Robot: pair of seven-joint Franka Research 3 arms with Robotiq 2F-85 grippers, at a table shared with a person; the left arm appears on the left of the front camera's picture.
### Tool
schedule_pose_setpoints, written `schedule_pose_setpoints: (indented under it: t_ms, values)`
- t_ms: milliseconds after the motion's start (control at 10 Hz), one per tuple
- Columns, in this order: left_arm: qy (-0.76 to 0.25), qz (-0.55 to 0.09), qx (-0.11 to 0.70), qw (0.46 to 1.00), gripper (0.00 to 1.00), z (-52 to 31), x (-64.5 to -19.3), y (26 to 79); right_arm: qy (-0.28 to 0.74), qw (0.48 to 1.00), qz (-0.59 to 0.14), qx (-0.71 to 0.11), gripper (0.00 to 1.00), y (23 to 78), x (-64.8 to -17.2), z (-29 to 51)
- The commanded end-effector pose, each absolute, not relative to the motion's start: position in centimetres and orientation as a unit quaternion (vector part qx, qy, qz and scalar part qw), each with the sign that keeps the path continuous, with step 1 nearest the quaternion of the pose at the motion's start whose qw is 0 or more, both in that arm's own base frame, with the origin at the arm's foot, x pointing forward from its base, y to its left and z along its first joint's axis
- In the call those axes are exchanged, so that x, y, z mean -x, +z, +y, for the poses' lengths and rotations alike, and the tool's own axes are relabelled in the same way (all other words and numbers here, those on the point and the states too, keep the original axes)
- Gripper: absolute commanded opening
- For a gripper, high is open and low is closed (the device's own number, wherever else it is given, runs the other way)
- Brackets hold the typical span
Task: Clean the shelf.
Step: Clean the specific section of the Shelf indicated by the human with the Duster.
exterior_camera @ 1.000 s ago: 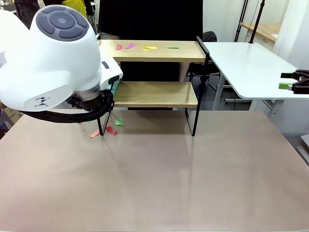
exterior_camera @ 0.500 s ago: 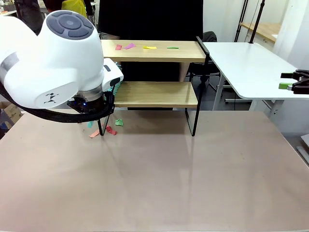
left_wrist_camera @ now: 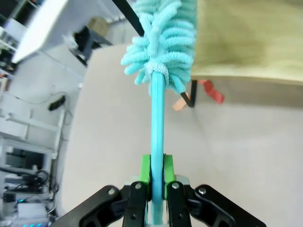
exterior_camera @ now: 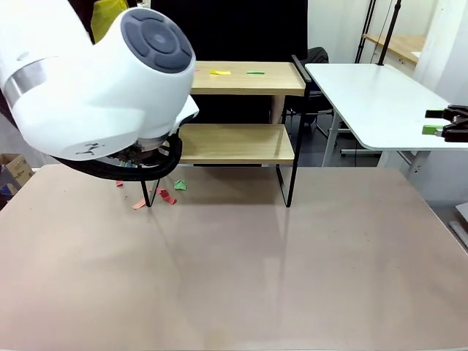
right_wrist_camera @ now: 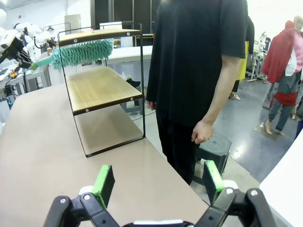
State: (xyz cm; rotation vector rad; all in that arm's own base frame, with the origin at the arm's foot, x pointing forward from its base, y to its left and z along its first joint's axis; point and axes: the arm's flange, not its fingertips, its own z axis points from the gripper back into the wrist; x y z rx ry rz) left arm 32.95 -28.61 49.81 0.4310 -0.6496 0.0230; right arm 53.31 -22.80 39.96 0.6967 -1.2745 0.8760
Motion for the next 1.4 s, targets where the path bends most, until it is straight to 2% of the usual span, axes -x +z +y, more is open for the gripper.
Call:
schedule_pose_setpoints:
  t_ms: [0,100,300,500,700,1000,1100,1300]
  values:
    - [0.009,-0.341,-0.22,0.914,0.13,-29.2,-31.7,50.8,0.388,0.66,-0.565,-0.306,1.0,40.3,-53.4,-22.6]
    - [-0.011,-0.341,-0.208,0.917,0.13,-29.3,-31.6,50.9,0.388,0.66,-0.565,-0.306,1.0,40.3,-53.4,-22.6]
    - [-0.112,-0.331,-0.128,0.928,0.13,-28.3,-31.2,51.7,0.388,0.66,-0.565,-0.306,1.0,40.3,-53.4,-22.6]
    - [-0.193,-0.312,-0.082,0.927,0.13,-25.9,-30.9,52.9,0.388,0.66,-0.565,-0.306,1.0,40.3,-53.4,-22.6]
    - [-0.308,-0.262,-0.04,0.914,0.13,-22.9,-31.0,53.5,0.388,0.66,-0.565,-0.306,1.0,40.3,-53.4,-22.6]
    - [-0.401,-0.23,0.07,0.884,0.13,-17.6,-30.4,55.8,0.388,0.66,-0.565,-0.306,1.0,40.3,-53.4,-22.6]
    - [-0.412,-0.2,0.089,0.885,0.13,-16.3,-30.2,56.2,0.388,0.66,-0.565,-0.306,1.0,40.3,-53.4,-22.6]
    - [-0.444,-0.185,0.102,0.871,0.13,-14.9,-29.1,57.0,0.388,0.66,-0.565,-0.306,1.0,40.3,-53.4,-22.6]
